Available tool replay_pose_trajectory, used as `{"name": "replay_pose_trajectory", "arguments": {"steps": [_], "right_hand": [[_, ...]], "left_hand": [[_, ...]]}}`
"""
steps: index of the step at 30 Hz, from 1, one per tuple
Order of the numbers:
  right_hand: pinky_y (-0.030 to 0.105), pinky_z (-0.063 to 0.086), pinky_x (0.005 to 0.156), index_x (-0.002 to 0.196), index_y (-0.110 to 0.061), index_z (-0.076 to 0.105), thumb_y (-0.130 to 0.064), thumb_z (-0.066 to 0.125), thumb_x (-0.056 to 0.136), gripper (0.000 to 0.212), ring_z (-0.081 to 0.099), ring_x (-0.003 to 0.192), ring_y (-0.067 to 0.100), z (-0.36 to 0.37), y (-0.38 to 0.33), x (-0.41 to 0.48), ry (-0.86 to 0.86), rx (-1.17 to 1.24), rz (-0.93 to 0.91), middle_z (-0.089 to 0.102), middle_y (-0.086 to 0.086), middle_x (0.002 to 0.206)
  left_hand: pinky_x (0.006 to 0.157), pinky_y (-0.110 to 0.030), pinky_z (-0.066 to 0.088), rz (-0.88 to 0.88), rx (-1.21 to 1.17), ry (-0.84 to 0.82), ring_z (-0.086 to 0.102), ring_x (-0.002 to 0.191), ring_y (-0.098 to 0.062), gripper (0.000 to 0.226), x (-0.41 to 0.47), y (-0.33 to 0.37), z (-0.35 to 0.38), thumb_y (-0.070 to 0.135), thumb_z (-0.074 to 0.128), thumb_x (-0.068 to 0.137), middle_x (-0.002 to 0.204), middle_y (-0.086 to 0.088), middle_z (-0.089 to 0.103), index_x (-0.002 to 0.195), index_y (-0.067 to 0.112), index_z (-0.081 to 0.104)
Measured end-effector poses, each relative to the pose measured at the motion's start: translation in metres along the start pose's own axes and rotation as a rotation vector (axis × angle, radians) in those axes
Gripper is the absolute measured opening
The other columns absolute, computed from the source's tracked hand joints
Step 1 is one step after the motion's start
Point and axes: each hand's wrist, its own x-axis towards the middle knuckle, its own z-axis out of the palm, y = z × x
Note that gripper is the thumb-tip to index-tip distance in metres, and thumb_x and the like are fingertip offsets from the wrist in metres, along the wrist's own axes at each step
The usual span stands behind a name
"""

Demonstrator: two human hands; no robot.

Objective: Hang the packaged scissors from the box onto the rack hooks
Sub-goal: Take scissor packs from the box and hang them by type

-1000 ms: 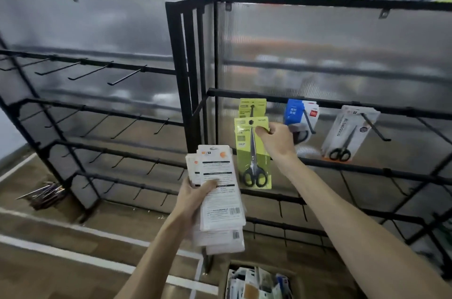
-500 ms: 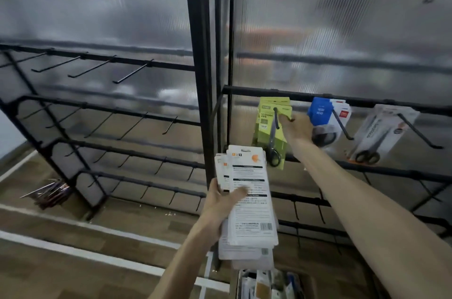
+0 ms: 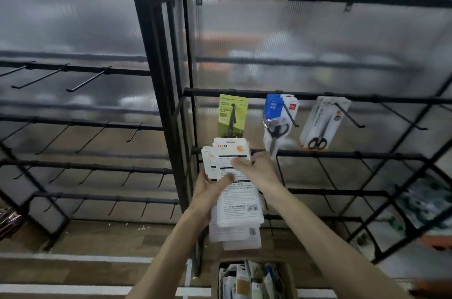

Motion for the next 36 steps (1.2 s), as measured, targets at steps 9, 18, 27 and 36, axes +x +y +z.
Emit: {"name": "replay_pose_trajectory", "arguments": {"steps": [9,18,27,36], "right_hand": [[0.048,0.060,0.085,0.095,-0.003,0.074,-0.012,0.077,0.086,0.013,0.074,0.085,0.028,-0.066,0.033,-0.041,0.190,0.287,0.291,0.077,0.013,0.090],[0.041,0.061,0.077,0.098,-0.003,0.073,-0.013,0.072,0.091,0.012,0.074,0.087,0.029,-0.137,0.053,-0.066,0.264,0.381,0.302,0.076,0.012,0.093],[0.037,0.058,0.073,0.113,-0.010,0.060,-0.012,0.060,0.094,0.020,0.070,0.093,0.025,-0.223,0.069,-0.094,0.354,0.429,0.246,0.072,0.010,0.102],[0.046,0.051,0.085,0.126,-0.016,0.044,-0.019,0.056,0.095,0.033,0.064,0.104,0.025,-0.304,0.073,-0.114,0.125,0.356,0.243,0.060,0.013,0.118]], "left_hand": [[0.076,-0.042,0.063,-0.153,-0.078,-0.097,0.074,0.102,-0.034,0.042,-0.031,-0.020,0.053,0.025,0.076,0.090,0.113,-0.018,0.075,0.126,0.006,0.066],[0.073,-0.040,0.061,-0.292,-0.006,-0.148,0.076,0.093,-0.034,0.040,-0.052,-0.033,0.113,0.023,0.078,0.087,0.105,-0.018,0.077,0.120,0.000,0.070],[0.062,-0.040,0.062,-0.193,-0.020,-0.062,0.077,0.084,-0.033,0.024,-0.070,-0.067,0.172,0.011,0.073,0.091,0.099,-0.017,0.078,0.114,0.005,0.069],[0.077,-0.048,0.063,0.007,0.047,0.093,0.076,0.091,-0.032,0.034,-0.091,-0.116,0.239,0.004,0.077,0.087,0.105,-0.012,0.078,0.118,0.008,0.063]]}}
